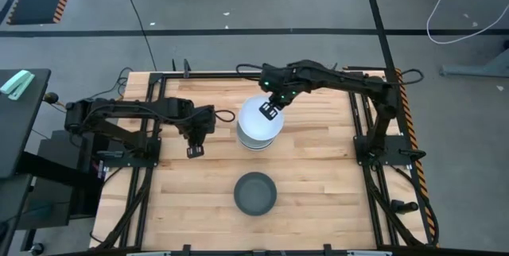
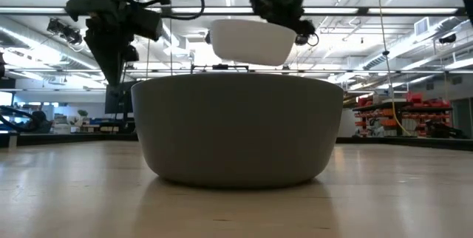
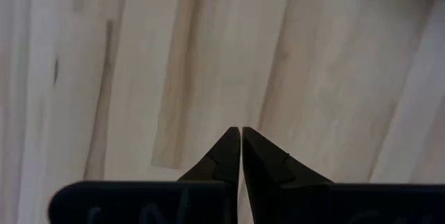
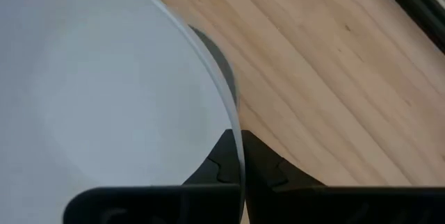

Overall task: Nest bowls inside each other
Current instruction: Stack the white bowl on the gray bowl

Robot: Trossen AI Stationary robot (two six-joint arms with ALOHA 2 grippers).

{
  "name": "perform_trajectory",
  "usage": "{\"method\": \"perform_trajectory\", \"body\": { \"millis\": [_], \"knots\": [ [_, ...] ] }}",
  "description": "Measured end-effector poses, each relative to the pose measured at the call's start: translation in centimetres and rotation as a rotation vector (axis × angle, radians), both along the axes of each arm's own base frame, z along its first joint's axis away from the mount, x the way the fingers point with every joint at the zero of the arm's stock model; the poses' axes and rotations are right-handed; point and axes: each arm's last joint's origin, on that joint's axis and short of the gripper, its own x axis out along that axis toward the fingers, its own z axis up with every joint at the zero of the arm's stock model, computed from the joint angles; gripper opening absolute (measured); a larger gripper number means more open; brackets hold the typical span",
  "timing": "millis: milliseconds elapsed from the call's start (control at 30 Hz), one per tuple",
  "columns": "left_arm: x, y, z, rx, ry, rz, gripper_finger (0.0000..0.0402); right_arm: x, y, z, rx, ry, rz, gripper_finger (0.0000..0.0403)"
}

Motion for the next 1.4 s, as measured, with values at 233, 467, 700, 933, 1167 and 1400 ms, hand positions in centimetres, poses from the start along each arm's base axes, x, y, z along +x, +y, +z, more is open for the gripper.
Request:
{"method": "perform_trajectory", "body": {
  "millis": [233, 467, 700, 933, 1167, 1400],
  "knots": [
    [-0.6, 1.6, 0.0, -0.004, 0.026, 0.07, 0.0012, 1.5, -0.9, -1.8, 0.031, 0.028, 0.034, 0.0002],
    [-2.5, 3.1, 1.7, 0.012, -0.038, 0.152, 0.0017, 2.2, -1.9, -3.4, 0.038, 0.058, 0.034, 0.0002],
    [-4.8, 3.5, 3.9, 0.049, -0.153, 0.193, 0.0023, 3.0, -2.5, -5.2, 0.072, 0.098, 0.053, 0.0002],
    [-6.4, 3.2, 5.3, 0.075, -0.24, 0.211, 0.0012, 3.5, -2.7, -6.5, 0.11, 0.119, 0.066, 0.0002],
    [-6.6, 3.2, 5.5, 0.08, -0.257, 0.211, 0.0024, 3.8, -2.7, -7.9, 0.148, 0.164, 0.07, 0.0002],
    [-6.6, 3.2, 5.5, 0.082, -0.263, 0.211, 0.0024, 4.2, -2.7, -8.6, 0.173, 0.174, 0.094, 0.0003]
  ]
}}
